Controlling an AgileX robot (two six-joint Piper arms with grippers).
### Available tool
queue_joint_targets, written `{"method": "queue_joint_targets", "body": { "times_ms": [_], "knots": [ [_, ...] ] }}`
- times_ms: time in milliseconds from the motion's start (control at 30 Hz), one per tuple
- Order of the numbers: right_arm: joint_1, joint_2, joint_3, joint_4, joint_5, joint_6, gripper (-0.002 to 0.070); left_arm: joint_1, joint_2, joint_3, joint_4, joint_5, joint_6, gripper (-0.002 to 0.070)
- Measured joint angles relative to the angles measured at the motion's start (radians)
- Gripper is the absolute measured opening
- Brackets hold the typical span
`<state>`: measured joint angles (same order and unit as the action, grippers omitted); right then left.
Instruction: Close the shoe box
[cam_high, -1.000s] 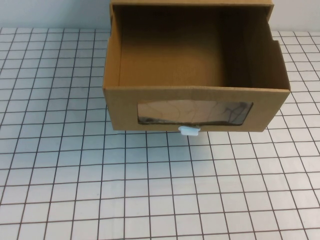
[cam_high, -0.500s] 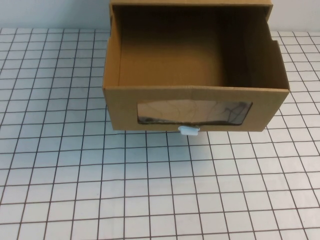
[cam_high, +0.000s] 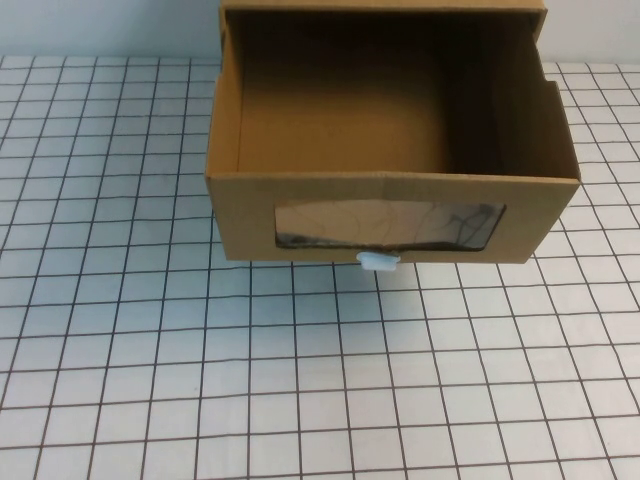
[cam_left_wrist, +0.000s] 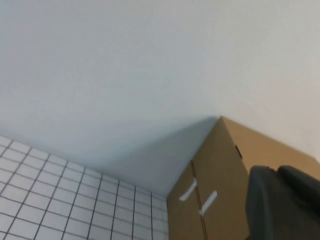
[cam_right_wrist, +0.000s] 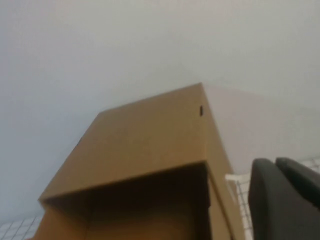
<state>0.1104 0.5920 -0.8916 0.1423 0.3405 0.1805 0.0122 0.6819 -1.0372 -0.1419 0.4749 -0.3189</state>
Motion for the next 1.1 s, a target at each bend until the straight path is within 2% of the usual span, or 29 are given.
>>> {"method": "queue_joint_targets", "body": {
  "times_ms": [67, 200, 300, 367, 567, 733, 933, 1100],
  "knots": [
    [0.043, 0.029, 0.000, 0.032, 0.009, -0.016, -0.0014, 0.000, 0.042, -0.008, -0.105, 0.017, 0.158, -0.0005],
    [0.161, 0.112, -0.026, 0.066, 0.053, -0.161, -0.0014, -0.018, 0.168, -0.067, -0.440, 0.107, 0.601, -0.0005],
    [0.242, 0.189, -0.094, 0.145, 0.174, -0.312, -0.0014, -0.027, 0.296, -0.169, -0.613, 0.212, 0.825, -0.0005],
    [0.285, 0.246, -0.154, 0.211, 0.266, -0.437, -0.0014, -0.028, 0.390, -0.256, -0.668, 0.274, 0.899, -0.0005],
    [0.335, 0.432, -0.235, 0.424, 0.471, -0.713, -0.0014, -0.045, 0.716, -0.571, -0.737, 0.428, 0.944, -0.0005],
    [0.335, 0.556, -0.238, 0.562, 0.526, -0.874, -0.0014, -0.139, 0.970, -0.823, -0.730, 0.482, 0.934, -0.0005],
    [0.335, 0.641, -0.238, 0.576, 0.518, -0.951, -0.0014, -0.248, 1.254, -1.111, -0.669, 0.538, 0.864, -0.0005],
    [0.335, 0.707, -0.240, 0.518, 0.414, -0.955, -0.0014, -0.266, 1.428, -1.288, -0.641, 0.590, 0.783, -0.0005]
  ]
}}
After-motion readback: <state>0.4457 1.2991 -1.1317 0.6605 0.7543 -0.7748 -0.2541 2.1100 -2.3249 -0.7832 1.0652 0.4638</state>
